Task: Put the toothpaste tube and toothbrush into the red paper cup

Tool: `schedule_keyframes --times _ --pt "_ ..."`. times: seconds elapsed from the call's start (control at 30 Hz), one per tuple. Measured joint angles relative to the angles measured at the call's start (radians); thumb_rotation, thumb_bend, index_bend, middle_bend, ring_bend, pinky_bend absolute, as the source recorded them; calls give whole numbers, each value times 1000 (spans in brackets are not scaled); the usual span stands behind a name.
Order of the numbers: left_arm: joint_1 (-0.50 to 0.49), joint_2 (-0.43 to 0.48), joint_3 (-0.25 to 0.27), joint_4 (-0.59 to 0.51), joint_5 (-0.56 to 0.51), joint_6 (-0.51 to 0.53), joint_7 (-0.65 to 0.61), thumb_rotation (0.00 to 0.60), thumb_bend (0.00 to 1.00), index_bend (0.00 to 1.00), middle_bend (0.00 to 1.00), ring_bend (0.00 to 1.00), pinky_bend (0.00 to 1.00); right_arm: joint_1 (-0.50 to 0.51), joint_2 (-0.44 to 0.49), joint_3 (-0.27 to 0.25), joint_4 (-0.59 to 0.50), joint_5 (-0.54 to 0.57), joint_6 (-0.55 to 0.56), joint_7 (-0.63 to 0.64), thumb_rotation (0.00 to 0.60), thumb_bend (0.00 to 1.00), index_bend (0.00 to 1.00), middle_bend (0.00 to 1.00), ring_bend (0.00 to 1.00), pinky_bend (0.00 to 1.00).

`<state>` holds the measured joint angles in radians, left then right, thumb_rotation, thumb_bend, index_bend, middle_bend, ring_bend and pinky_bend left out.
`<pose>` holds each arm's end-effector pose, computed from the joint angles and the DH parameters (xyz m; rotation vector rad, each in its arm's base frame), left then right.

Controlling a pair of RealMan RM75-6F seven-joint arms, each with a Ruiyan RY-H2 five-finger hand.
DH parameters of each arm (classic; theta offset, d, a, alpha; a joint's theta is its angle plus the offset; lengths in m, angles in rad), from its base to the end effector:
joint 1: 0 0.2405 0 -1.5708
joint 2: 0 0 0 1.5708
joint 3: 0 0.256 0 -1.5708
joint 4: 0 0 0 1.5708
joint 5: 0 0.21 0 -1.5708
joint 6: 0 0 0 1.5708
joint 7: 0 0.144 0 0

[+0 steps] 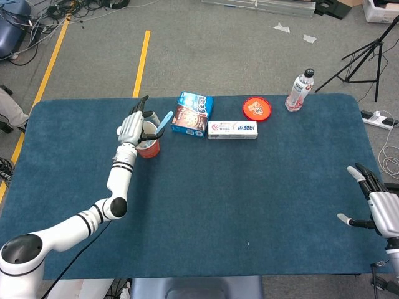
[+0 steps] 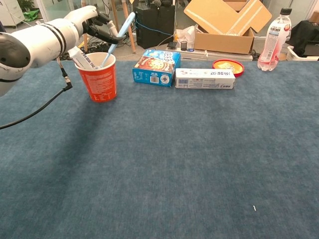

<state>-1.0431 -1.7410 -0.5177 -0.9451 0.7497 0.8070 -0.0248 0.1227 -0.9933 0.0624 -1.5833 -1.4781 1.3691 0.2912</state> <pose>-0.0939 0.4862 0.0138 -1.2737 -1.3704 -1.2867 -0.3268 -0.1966 0.1933 1.3617 -1.0706 0.9620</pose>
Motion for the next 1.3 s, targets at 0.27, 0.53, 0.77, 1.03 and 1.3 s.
schedule_keyframes --times 0.27,0.53,0.77,1.03,1.3 --pt "25 7 23 5 45 -31 -47 600 312 528 0 0 0 3 -2 0 -1 3 -6 -6 600 0 0 0 0 235" --pt "39 12 36 4 59 -38 -52 600 312 346 0 0 0 0 -1 -1 -4 -1 1 -9 600 0 0 0 0 235" --pt "49 21 39 -27 59 -30 -45 600 311 253 0 0 0 -4 1 -4 -8 -12 13 -11 600 0 0 0 0 235" --pt "82 63 47 -150 72 32 -14 600 311 224 0 0 0 -12 1 -13 -22 -42 39 -27 600 0 0 0 0 235" --pt "130 155 58 -401 55 138 99 600 312 214 0 0 0 -19 -2 -25 -39 -72 60 -57 600 0 0 0 0 235"
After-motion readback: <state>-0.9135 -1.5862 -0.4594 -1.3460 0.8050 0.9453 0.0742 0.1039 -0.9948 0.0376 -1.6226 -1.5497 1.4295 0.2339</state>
